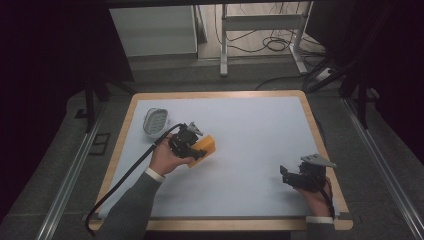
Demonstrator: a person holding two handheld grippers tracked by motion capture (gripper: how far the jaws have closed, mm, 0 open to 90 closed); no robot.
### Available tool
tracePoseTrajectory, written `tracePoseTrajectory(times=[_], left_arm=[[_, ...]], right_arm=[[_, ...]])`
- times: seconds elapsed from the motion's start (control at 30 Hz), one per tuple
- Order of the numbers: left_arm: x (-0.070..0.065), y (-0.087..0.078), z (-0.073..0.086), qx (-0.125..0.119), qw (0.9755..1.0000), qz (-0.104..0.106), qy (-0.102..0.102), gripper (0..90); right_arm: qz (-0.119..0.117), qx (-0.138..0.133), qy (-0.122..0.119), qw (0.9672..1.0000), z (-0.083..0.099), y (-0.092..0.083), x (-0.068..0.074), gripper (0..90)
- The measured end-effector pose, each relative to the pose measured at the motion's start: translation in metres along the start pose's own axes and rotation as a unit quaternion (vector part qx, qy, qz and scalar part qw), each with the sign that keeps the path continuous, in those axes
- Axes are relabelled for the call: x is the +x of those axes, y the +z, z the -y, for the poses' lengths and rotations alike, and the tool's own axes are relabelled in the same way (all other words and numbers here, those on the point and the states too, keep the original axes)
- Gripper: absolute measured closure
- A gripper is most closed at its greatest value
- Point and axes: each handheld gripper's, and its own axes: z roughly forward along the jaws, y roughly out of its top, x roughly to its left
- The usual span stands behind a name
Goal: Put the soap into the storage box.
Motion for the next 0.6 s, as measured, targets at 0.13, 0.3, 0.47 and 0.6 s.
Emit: tracePoseTrajectory(times=[0.13, 0.3, 0.47, 0.6], left_arm=[[0.004, -0.004, 0.0, 0.001, 1.0, -0.003, -0.002, 60.7], [0.008, -0.007, 0.001, -0.001, 1.0, -0.004, -0.006, 60.7], [0.013, -0.01, 0.003, -0.003, 0.9999, -0.011, -0.01, 60.7], [0.017, -0.012, 0.003, -0.003, 0.9998, -0.015, -0.012, 60.7]], right_arm=[[0.001, -0.001, 0.0, 1.0, 0.0, 0.0, 0.0, 8.4], [0.0, 0.0, 0.0, 1.0, 0.0, 0.0, 0.0, 8.4], [0.001, 0.001, -0.002, 1.0, 0.0, 0.0, 0.0, 8.4], [0.001, 0.002, -0.001, 1.0, 0.0, 0.001, 0.0, 8.4]])
